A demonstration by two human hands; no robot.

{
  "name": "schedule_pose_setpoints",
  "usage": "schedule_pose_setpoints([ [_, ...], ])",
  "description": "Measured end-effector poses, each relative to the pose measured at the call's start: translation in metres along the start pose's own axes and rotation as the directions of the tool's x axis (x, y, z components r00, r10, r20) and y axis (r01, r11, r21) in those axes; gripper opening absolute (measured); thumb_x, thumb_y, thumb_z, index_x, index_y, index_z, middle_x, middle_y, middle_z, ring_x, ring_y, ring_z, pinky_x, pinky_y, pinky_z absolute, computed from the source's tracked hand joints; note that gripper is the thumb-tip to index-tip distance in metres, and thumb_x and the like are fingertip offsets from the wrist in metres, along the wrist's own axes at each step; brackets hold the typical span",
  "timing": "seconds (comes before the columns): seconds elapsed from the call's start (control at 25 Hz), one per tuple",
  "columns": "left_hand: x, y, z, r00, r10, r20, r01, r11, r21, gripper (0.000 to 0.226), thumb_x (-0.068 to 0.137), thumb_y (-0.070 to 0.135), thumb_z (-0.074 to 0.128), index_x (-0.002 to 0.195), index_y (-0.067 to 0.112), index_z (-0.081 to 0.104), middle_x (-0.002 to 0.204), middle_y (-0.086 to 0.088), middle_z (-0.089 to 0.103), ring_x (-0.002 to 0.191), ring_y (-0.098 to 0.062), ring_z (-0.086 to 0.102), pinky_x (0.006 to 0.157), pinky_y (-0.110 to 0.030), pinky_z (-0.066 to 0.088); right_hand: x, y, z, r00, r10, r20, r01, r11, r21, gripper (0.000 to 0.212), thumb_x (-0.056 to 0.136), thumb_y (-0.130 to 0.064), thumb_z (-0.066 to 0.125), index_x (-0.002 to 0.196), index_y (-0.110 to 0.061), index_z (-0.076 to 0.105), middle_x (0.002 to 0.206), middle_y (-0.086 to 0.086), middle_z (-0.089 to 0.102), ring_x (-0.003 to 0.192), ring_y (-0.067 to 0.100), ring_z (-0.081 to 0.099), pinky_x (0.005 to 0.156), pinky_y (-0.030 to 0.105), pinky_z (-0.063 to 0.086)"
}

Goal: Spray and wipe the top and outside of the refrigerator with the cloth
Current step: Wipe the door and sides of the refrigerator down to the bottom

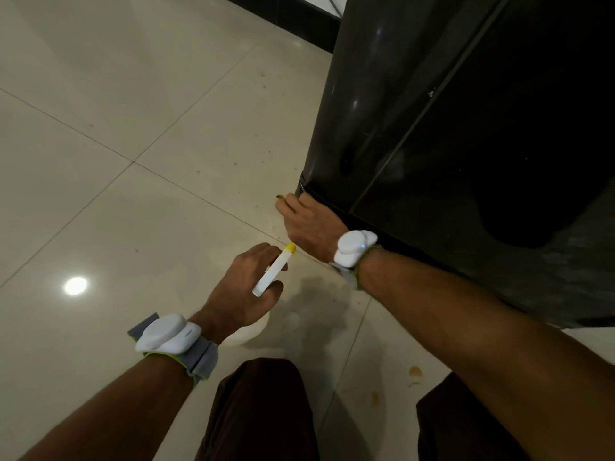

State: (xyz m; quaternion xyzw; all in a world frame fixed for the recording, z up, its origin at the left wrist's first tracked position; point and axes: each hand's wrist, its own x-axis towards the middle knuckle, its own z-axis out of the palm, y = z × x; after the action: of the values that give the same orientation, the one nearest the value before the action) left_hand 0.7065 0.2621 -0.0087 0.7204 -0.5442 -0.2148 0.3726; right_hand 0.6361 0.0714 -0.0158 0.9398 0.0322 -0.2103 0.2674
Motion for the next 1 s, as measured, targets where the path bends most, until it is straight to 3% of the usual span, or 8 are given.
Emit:
schedule_pose_setpoints([
  [0.12,0.001,0.004,0.003,1.0,-0.022,0.003,0.022,1.0,0.006,0.021,0.067,0.011,0.062,0.088,0.009,0.064,0.082,0.001,0.059,0.07,-0.017,0.053,0.064,-0.023,0.042,-0.085,0.0,0.055,0.988,-0.138,-0.075,0.124,0.978,-0.166,0.035,0.091,-0.016,0.044,0.106,-0.013,0.075,0.136,0.01,0.055,0.117,0.03,0.053,0.091,0.039,0.038],
  [0.2,0.003,0.013,0.009,1.0,-0.01,0.019,0.01,1.0,0.01,0.02,0.068,0.012,0.062,0.088,0.009,0.064,0.081,-0.001,0.061,0.069,-0.017,0.054,0.064,-0.026,0.044,-0.155,0.005,0.084,0.973,-0.228,0.031,0.23,0.961,-0.153,0.027,0.087,-0.025,0.063,0.11,-0.015,0.074,0.143,0.011,0.049,0.122,0.031,0.048,0.094,0.039,0.039],
  [0.32,0.008,0.027,0.021,0.997,0.036,0.071,-0.036,0.999,0.004,0.016,0.069,0.011,0.062,0.085,0.008,0.064,0.079,-0.005,0.062,0.068,-0.02,0.055,0.063,-0.032,0.048,-0.153,0.004,0.084,0.989,-0.139,0.05,0.144,0.985,-0.1,0.022,0.086,-0.023,0.061,0.1,-0.014,0.076,0.135,0.009,0.057,0.114,0.028,0.054,0.087,0.036,0.039],
  [0.4,0.013,0.036,0.031,0.991,0.068,0.118,-0.069,0.998,0.005,0.011,0.071,0.013,0.06,0.081,0.008,0.063,0.076,-0.005,0.061,0.065,-0.02,0.055,0.061,-0.032,0.047,-0.131,-0.001,0.069,0.995,-0.018,-0.101,0.017,1.0,-0.012,0.034,0.091,-0.014,0.042,0.105,-0.005,0.072,0.127,0.012,0.061,0.104,0.03,0.057,0.081,0.038,0.04],
  [0.48,0.017,0.039,0.04,0.986,0.067,0.155,-0.07,0.997,0.013,0.009,0.073,0.018,0.057,0.075,0.01,0.061,0.07,-0.004,0.059,0.061,-0.019,0.053,0.058,-0.029,0.044,-0.149,0.001,0.068,0.972,0.043,-0.233,-0.035,0.999,0.04,0.034,0.092,-0.011,0.042,0.116,0.002,0.061,0.121,0.015,0.059,0.098,0.031,0.055,0.08,0.039,0.044],
  [0.68,0.022,0.047,0.053,0.965,0.104,0.239,-0.11,0.994,0.012,0.01,0.072,0.022,0.056,0.077,0.013,0.059,0.073,-0.002,0.059,0.063,-0.018,0.053,0.058,-0.029,0.044,-0.196,0.0,0.089,0.992,0.042,-0.119,-0.044,0.999,-0.017,0.03,0.09,-0.022,0.053,0.112,-0.014,0.072,0.131,0.009,0.05,0.108,0.028,0.047,0.089,0.039,0.038],
  [0.84,0.024,0.052,0.052,0.951,0.144,0.274,-0.161,0.986,0.042,0.017,0.071,0.013,0.062,0.088,0.009,0.064,0.083,-0.005,0.064,0.069,-0.02,0.057,0.064,-0.034,0.051,-0.081,-0.011,0.045,0.976,0.11,-0.186,-0.075,0.98,0.185,0.034,0.09,-0.017,0.047,0.115,-0.011,0.069,0.125,0.006,0.062,0.102,0.025,0.057,0.083,0.035,0.045],
  [1.0,0.023,0.057,0.055,0.943,0.149,0.299,-0.161,0.987,0.016,0.018,0.071,0.014,0.062,0.089,0.01,0.065,0.083,-0.003,0.064,0.072,-0.019,0.058,0.066,-0.035,0.052,-0.143,-0.012,0.072,0.943,0.209,-0.26,-0.181,0.975,0.129,0.04,0.095,-0.012,0.039,0.129,-0.008,0.06,0.126,0.007,0.056,0.104,0.026,0.049,0.087,0.035,0.041],
])
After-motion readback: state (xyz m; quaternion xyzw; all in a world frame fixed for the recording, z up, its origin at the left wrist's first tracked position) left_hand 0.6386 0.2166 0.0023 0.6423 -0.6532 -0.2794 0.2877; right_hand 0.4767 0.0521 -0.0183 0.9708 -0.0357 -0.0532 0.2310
